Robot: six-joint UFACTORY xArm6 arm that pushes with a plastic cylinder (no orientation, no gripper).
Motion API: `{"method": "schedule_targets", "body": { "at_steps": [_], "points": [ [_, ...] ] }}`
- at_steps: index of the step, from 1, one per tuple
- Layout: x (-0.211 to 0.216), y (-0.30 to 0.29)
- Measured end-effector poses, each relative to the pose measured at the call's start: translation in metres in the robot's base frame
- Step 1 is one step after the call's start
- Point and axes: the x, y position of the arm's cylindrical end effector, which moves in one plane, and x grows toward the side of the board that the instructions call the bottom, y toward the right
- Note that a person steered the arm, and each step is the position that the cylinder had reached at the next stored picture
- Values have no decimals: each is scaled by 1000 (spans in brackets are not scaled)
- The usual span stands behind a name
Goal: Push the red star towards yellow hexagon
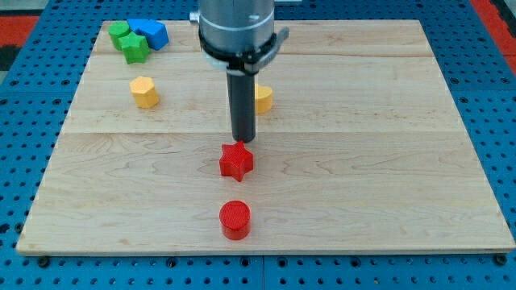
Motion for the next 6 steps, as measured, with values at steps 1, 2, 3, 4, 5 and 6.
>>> {"method": "schedule_targets", "body": {
  "at_steps": [1,2,3,4,5,6],
  "points": [
    [29,52],
    [45,74],
    [45,14],
    [64,-3],
    [53,-27],
    [-4,-25]
  ]
}}
